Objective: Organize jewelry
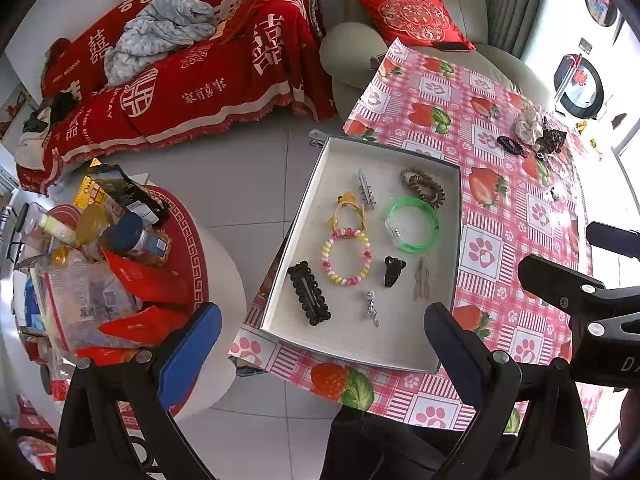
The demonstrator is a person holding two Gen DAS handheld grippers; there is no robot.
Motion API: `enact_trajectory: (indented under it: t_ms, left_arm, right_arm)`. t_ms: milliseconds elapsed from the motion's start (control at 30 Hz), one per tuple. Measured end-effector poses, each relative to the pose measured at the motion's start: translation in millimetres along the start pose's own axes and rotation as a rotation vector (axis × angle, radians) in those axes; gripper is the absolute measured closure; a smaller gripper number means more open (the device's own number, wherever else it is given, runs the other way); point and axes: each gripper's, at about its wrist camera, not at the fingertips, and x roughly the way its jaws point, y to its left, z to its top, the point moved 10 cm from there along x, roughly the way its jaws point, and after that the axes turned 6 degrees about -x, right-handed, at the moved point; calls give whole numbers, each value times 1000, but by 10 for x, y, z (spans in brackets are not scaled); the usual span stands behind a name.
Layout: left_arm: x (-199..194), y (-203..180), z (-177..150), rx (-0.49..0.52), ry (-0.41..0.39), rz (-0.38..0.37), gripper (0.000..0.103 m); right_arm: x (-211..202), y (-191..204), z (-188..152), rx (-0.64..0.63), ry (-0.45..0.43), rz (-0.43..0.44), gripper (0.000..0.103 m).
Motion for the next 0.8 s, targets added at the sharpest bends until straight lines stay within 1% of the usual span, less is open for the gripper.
enact_trajectory:
  t_ms: [800]
  left_arm:
    - [-8, -20, -3, 1, 1, 2, 0]
  right_arm:
    - [-5, 1, 11, -2, 0, -1, 0]
